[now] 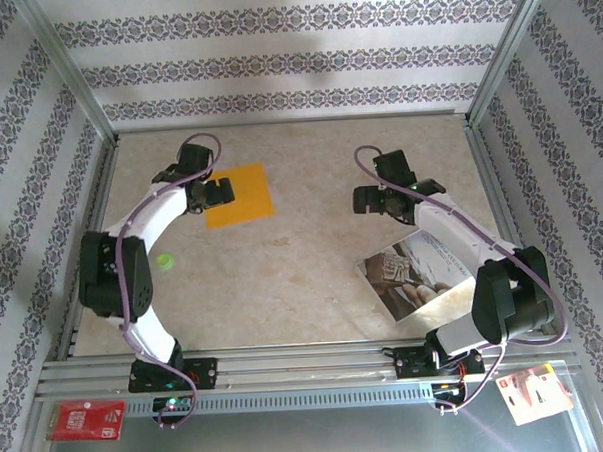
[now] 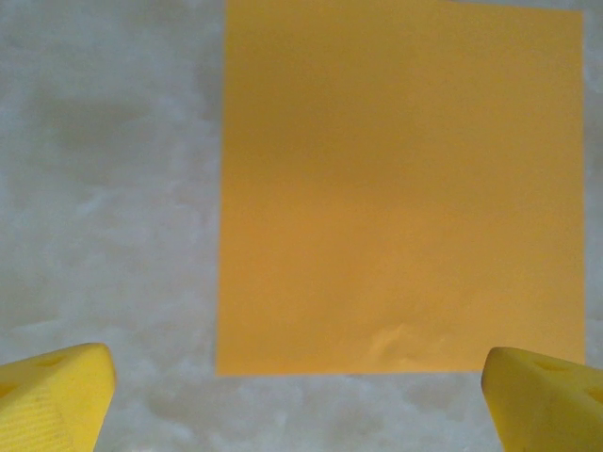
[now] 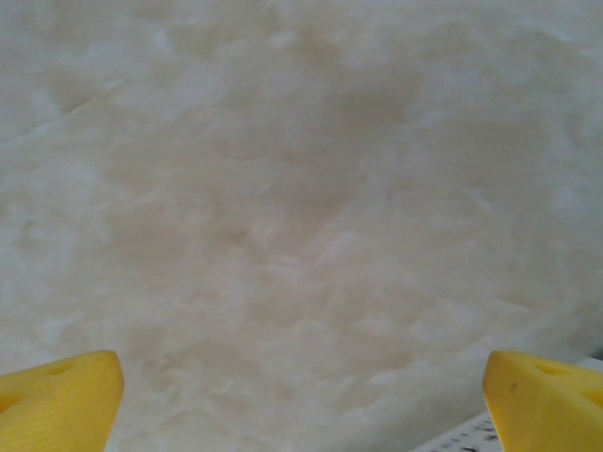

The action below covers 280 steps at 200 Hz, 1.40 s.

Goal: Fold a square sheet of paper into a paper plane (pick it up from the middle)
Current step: First fold the square sheet of paper in half at the center of the table.

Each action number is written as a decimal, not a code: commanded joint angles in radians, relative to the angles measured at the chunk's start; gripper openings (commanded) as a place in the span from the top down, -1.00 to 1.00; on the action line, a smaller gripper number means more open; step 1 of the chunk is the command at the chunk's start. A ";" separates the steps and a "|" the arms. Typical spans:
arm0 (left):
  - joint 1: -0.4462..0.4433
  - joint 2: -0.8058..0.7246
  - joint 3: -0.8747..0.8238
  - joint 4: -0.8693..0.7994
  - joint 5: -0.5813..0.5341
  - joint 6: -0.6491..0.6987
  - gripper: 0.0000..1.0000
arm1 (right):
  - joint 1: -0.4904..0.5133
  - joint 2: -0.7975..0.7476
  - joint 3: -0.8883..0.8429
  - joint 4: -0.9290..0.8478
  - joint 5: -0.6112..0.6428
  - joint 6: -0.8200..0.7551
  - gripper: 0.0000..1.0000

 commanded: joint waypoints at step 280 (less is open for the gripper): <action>-0.108 0.624 0.595 -0.398 -0.001 -0.028 -0.98 | 0.166 0.087 -0.054 0.244 -0.140 0.033 -0.96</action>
